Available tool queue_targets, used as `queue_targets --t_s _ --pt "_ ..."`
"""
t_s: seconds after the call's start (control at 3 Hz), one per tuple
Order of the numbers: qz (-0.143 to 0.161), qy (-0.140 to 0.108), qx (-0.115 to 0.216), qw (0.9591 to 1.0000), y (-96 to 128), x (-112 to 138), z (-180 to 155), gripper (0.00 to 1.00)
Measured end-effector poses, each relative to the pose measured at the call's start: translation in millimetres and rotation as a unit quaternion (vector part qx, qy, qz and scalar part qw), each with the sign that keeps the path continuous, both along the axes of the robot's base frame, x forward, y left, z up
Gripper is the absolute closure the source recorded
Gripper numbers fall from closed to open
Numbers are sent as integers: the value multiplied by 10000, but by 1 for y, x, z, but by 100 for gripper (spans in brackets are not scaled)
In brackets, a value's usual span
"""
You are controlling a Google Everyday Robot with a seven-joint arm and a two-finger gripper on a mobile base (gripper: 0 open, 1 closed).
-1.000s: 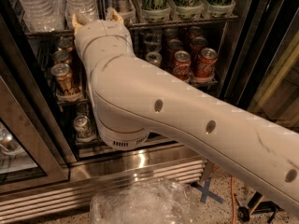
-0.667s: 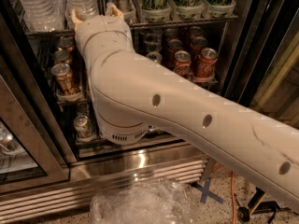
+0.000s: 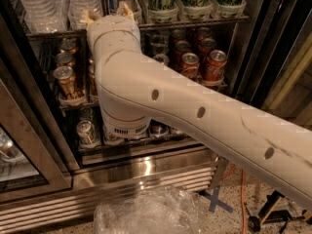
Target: Pick redbull can from top shelf of fridge
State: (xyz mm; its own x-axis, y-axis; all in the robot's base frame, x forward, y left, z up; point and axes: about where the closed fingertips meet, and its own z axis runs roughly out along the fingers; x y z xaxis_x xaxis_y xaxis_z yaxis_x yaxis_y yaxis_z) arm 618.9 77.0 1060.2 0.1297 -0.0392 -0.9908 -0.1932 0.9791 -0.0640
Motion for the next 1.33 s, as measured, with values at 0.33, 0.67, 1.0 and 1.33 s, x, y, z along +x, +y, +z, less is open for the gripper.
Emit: queue_targets --t_s 0.33,0.67,1.0,1.33 --pt "-150 -69 -146 9998 -7 8 3 48" --pt "-246 -136 -256 9993 -13 12 9 47" --pt "-274 -193 -347 9988 -16 18 15 47" --pt "-232 -84 -239 9994 -18 28 9 47"
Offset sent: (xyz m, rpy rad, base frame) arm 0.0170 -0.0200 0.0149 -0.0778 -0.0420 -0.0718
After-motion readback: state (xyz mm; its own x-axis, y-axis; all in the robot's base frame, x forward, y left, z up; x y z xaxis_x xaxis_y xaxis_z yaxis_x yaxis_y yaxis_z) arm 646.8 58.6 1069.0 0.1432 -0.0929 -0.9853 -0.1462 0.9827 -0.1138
